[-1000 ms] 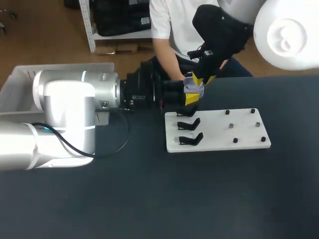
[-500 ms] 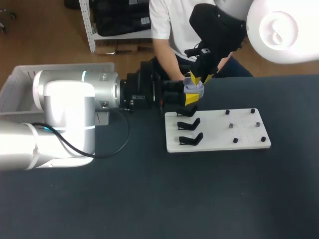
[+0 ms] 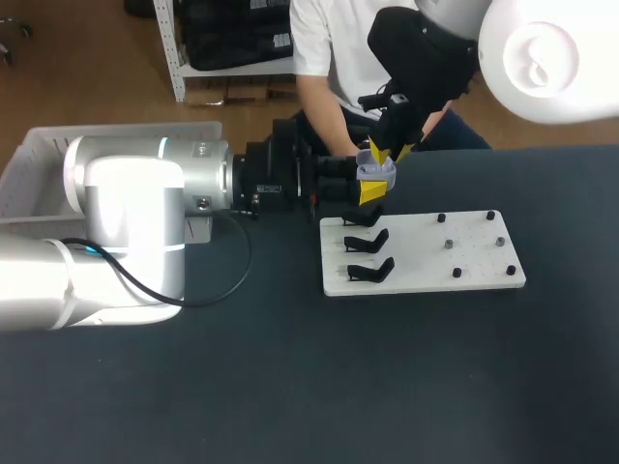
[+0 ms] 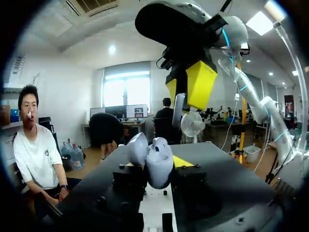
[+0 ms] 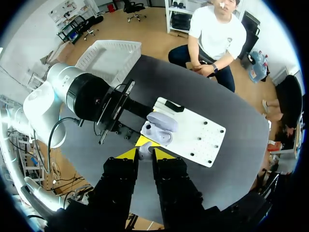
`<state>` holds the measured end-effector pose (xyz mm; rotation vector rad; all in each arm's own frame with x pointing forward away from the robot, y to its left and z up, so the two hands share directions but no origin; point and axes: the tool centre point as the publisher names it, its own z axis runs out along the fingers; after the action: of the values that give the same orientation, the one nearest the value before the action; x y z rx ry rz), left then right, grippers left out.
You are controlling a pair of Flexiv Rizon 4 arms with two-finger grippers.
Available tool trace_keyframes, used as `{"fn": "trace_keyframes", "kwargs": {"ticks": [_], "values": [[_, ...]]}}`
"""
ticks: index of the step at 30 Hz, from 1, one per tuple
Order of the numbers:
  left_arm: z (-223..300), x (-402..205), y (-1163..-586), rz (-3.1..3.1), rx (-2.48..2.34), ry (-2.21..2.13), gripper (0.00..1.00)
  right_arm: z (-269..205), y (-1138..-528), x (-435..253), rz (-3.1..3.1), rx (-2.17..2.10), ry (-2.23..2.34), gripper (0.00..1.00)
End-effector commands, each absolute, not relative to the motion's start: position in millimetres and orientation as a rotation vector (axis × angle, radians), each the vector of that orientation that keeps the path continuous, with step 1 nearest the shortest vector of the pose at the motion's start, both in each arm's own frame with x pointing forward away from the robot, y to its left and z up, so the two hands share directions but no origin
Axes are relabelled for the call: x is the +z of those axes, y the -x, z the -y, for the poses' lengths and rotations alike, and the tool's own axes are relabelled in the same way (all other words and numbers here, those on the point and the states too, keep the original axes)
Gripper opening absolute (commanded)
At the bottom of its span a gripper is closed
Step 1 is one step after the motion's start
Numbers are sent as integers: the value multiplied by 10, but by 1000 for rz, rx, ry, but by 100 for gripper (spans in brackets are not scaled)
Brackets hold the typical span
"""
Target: Pick up each earbud case from the left stands, insert the matching earbuds, close the lid, and place the case in the box.
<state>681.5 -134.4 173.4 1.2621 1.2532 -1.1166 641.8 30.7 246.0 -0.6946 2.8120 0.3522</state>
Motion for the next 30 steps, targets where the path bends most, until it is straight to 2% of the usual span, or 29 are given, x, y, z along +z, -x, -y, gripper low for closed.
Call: {"fn": "trace_keyframes", "kwargs": {"ticks": [1, 30], "values": [[1345, 1725, -6805, -1250, -1113, -1257, 0, -308, -6404, 2445, -2796, 330, 718, 0], [1345, 1725, -6805, -1250, -1113, -1257, 0, -443, -6564, 2371, -2727, 211, 974, 0]]}}
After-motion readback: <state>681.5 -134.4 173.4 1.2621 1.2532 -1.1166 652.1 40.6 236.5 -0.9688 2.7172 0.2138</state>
